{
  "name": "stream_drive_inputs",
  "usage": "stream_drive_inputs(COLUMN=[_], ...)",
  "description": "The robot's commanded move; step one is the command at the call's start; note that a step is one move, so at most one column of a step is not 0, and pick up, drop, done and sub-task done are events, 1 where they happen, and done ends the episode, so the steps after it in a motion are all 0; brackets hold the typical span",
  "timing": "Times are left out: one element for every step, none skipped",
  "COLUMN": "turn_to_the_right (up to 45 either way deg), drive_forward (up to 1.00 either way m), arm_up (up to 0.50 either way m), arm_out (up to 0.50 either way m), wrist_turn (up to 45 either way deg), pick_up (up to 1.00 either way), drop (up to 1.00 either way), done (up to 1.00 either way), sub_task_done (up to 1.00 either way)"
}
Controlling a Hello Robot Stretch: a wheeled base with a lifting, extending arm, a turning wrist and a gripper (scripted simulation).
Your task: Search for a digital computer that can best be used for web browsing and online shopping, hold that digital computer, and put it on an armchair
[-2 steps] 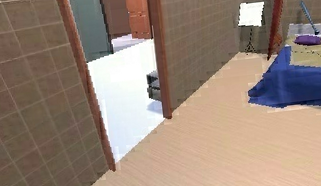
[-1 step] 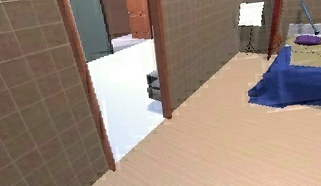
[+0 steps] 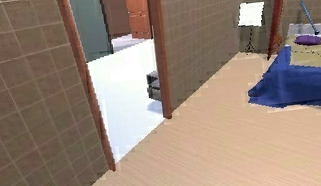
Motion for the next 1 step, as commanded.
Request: stream_drive_inputs(turn_to_the_right=[0.0], drive_forward=[0.00], arm_up=[0.10], arm_out=[0.00], wrist_turn=[0.0], pick_up=[0.00], drop=[0.00], done=[0.00], sub_task_done=[0.00])
